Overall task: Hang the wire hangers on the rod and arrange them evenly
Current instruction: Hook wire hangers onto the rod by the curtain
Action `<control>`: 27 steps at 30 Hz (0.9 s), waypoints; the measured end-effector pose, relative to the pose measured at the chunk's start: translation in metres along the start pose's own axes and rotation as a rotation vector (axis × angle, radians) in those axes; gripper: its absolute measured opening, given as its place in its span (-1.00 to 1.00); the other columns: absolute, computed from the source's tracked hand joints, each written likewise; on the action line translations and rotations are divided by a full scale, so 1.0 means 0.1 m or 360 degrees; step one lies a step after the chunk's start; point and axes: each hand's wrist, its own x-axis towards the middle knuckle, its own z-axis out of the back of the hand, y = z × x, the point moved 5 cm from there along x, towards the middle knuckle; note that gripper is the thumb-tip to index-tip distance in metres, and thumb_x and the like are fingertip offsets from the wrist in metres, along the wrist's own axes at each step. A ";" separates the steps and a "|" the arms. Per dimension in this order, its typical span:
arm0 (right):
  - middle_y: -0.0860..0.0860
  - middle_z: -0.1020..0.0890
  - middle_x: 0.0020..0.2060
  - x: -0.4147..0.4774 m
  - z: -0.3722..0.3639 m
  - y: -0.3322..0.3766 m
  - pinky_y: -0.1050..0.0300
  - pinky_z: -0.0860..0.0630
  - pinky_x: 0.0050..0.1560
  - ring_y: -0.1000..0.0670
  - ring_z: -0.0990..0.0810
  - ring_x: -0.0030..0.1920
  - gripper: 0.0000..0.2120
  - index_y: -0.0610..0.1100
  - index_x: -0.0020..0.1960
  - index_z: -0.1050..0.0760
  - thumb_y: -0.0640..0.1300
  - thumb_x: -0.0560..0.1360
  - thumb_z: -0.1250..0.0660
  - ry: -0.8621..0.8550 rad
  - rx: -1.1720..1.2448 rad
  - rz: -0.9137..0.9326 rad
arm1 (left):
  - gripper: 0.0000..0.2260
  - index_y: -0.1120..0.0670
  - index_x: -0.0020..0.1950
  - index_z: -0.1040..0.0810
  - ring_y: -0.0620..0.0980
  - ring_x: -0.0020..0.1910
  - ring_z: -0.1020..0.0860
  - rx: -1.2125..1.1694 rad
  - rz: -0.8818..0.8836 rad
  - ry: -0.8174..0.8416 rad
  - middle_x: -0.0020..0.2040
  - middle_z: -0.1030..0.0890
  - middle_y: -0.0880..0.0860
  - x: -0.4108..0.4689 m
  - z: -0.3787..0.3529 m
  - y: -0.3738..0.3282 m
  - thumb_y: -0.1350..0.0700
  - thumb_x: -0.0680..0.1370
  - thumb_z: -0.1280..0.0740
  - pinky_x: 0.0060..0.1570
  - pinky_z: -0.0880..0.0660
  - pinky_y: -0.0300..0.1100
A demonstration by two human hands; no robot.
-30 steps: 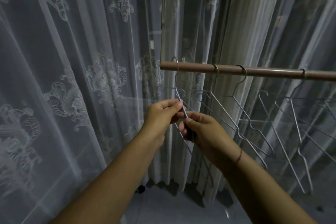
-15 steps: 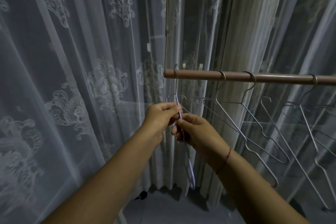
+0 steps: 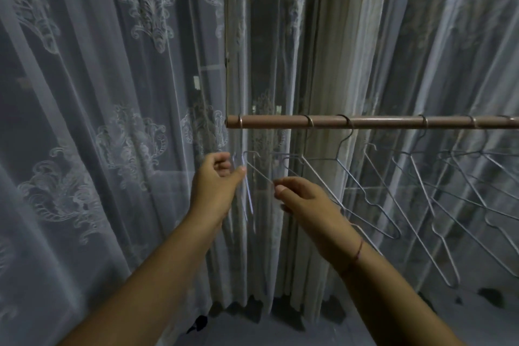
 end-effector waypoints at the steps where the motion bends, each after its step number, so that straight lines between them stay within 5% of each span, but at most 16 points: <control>1: 0.07 -0.57 -0.02 -0.03 0.11 0.03 0.13 -0.51 0.13 0.12 -0.54 0.00 -0.73 -0.10 0.22 -0.46 -0.10 0.54 -0.21 -0.0082 -0.0039 0.0036 | -0.70 0.05 0.19 -0.47 -0.06 -0.02 -0.51 -0.0015 -0.0093 -0.0007 -0.03 -0.52 -0.02 -0.02 -0.02 -0.09 0.15 0.48 -0.39 -0.03 -0.48 -0.28; 7: 0.12 -0.57 -0.04 -0.23 0.89 0.04 0.21 -0.50 0.07 0.16 -0.54 0.00 -0.75 -0.08 0.20 -0.47 -0.16 0.53 -0.22 -0.0500 0.0033 0.0100 | -0.82 0.02 0.09 -0.52 -0.21 -0.06 -0.52 -0.0096 -0.0334 0.0360 -0.05 -0.56 -0.08 -0.22 -0.57 -0.52 0.15 0.50 -0.36 -0.12 -0.40 -0.43; 14: 0.03 -0.57 0.02 -0.51 1.78 -0.30 0.24 -0.46 0.02 0.17 -0.53 -0.03 -0.72 -0.12 0.22 -0.46 -0.20 0.53 -0.23 -0.0836 -0.0053 0.0049 | -0.87 0.03 0.03 -0.55 -0.11 -0.05 -0.56 -0.0226 -0.0273 0.0706 -0.08 -0.61 -0.03 -0.59 -1.53 -0.71 0.18 0.49 -0.36 -0.01 -0.47 -0.33; 23: -0.04 -0.53 0.11 -0.69 2.82 -0.69 0.03 -0.52 0.18 0.05 -0.54 0.09 -0.72 -0.07 0.20 -0.47 -0.14 0.50 -0.28 -0.0827 -0.0320 0.0026 | -0.77 0.10 0.15 -0.56 -0.14 -0.06 -0.56 -0.0153 -0.0095 0.0784 -0.05 -0.60 -0.03 -1.04 -2.68 -0.73 0.16 0.50 -0.36 0.01 -0.50 -0.32; 27: -0.07 -0.56 0.09 -0.63 3.17 -0.87 -0.04 -0.52 0.18 -0.01 -0.56 0.07 -0.68 -0.12 0.18 -0.51 -0.09 0.44 -0.35 -0.0854 -0.0486 -0.0067 | -0.72 0.08 0.22 -0.54 -0.02 0.11 -0.56 -0.0100 -0.0032 0.0766 0.10 -0.61 0.04 -1.15 -3.01 -0.70 0.12 0.51 -0.34 0.21 -0.50 -0.10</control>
